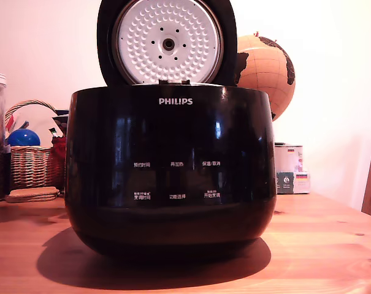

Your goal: Close the rice cooker by pressing the lid down with medium force

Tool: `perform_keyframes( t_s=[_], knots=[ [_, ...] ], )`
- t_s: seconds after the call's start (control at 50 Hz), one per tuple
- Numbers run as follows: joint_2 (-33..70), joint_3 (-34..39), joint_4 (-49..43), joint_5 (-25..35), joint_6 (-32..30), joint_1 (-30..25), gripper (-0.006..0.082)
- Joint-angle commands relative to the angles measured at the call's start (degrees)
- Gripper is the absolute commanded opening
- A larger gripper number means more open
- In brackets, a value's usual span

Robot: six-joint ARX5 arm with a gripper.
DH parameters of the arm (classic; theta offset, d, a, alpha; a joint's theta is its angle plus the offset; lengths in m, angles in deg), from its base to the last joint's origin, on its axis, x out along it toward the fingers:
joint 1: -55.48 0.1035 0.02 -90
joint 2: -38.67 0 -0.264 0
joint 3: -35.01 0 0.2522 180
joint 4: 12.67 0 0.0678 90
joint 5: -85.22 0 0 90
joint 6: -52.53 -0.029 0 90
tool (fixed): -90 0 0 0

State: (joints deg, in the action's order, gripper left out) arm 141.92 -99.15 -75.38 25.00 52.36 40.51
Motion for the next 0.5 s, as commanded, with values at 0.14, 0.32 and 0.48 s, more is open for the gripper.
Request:
perform_keyframes(
  t_s=[0.14, 0.32, 0.48],
  knots=[
    [0.70, 0.33, -1.86, 2.64, 0.22, -0.85, -0.0020],
    [0.70, 0.24, -10.73, 7.54, 0.15, -2.16, -0.0019],
    [0.68, 0.24, -15.89, 8.00, -1.81, -5.57, -0.0019]
  ],
)
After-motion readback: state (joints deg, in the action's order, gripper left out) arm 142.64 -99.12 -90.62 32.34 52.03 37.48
